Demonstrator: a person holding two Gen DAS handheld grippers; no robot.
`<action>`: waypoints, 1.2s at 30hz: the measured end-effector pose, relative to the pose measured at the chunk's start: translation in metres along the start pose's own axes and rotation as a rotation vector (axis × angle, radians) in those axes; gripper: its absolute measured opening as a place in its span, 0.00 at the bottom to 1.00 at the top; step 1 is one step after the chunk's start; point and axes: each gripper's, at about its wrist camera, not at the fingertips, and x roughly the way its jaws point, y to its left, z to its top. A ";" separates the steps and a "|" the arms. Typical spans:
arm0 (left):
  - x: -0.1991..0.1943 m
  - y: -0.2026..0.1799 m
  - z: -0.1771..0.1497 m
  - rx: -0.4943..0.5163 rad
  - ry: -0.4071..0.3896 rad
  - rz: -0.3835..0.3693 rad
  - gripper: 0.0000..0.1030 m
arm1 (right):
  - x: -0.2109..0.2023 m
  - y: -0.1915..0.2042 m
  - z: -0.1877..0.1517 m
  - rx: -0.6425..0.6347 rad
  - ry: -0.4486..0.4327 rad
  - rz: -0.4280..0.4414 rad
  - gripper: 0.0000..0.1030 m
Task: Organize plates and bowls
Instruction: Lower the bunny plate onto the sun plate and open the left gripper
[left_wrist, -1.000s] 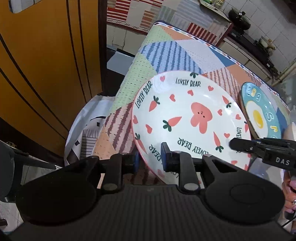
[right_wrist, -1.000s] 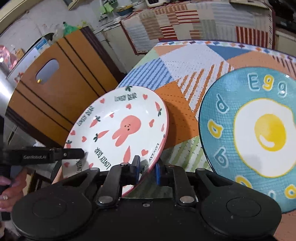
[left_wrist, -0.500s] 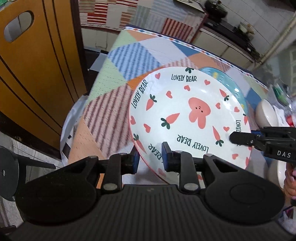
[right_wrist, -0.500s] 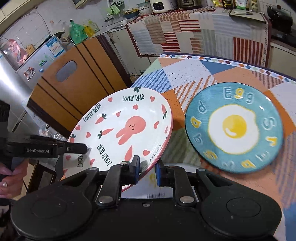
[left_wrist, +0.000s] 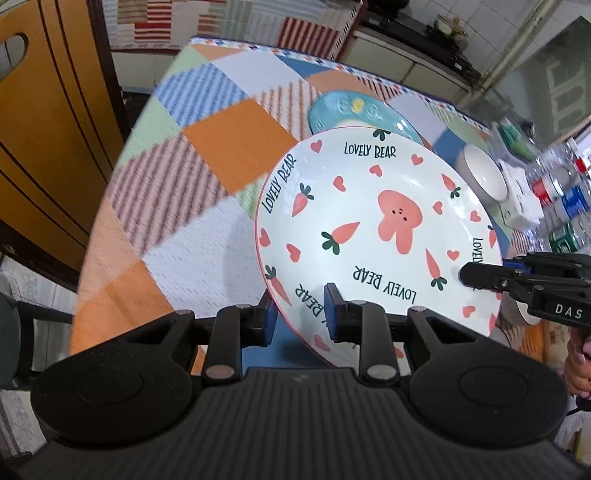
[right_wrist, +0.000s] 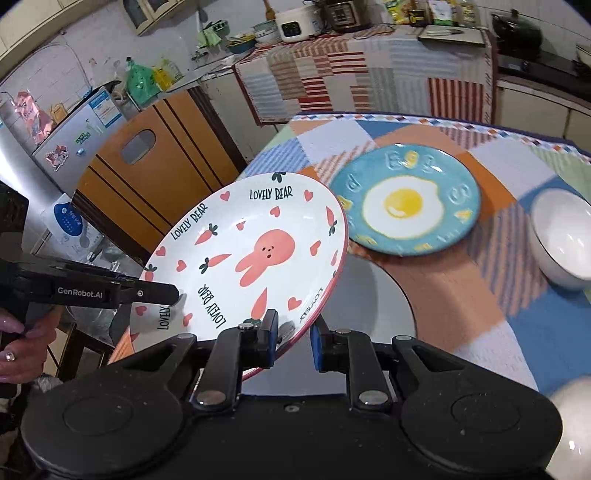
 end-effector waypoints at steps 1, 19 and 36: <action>0.002 -0.003 -0.003 0.000 0.006 -0.001 0.24 | -0.002 -0.002 -0.004 0.006 0.002 -0.002 0.22; 0.048 -0.016 -0.027 0.006 0.092 -0.002 0.24 | 0.008 -0.028 -0.035 0.041 0.106 -0.029 0.24; 0.064 -0.017 -0.026 0.052 0.100 0.035 0.26 | 0.024 -0.019 -0.023 0.000 0.159 -0.133 0.24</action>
